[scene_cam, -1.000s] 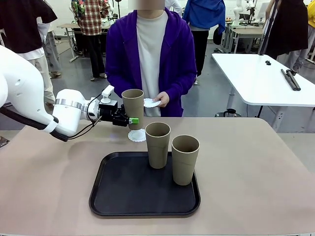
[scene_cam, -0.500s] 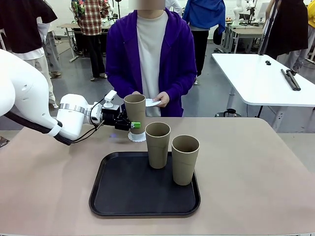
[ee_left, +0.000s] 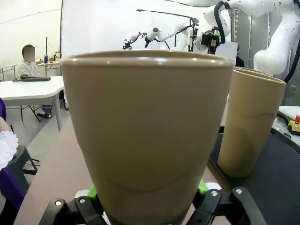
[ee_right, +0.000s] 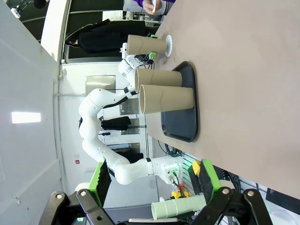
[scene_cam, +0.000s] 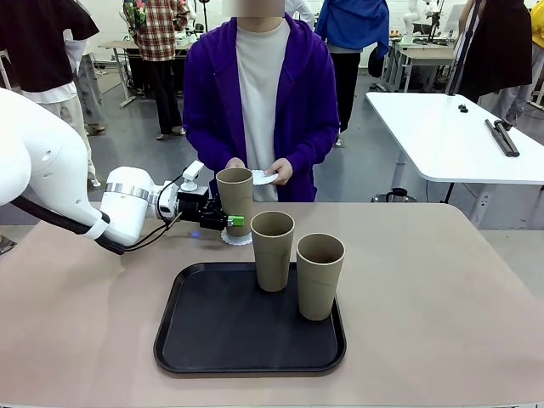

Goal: Place coasters on the table and set cups on them.
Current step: Pick up one Reusable plastic cup and place it on a coaster set by the human.

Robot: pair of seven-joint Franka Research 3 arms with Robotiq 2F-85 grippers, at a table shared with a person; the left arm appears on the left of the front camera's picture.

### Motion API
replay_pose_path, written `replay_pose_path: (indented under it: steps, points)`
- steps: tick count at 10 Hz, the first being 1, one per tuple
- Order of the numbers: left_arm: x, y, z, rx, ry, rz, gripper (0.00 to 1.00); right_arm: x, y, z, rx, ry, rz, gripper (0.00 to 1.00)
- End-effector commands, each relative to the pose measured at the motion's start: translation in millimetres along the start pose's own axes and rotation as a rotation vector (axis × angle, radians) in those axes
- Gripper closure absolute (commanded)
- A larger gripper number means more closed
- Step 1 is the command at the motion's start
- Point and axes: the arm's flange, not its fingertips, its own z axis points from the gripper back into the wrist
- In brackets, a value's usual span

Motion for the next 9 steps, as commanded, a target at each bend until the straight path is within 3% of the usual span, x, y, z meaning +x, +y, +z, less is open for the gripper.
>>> replay_pose_path:
  steps: [1, 8, 9]
  points:
    - [2, 10, -3, -0.003, 0.021, -0.007, 0.18, 0, 0, 0, 0.012, -0.002, 0.001, 0.0]
    - [-14, 14, -5, -0.013, 0.056, 0.02, 0.18, 0, 0, 0, 0.012, -0.002, 0.001, 0.0]
    - [-15, 14, -5, -0.013, 0.057, 0.022, 0.12, 0, 0, 0, 0.012, -0.002, 0.001, 0.0]
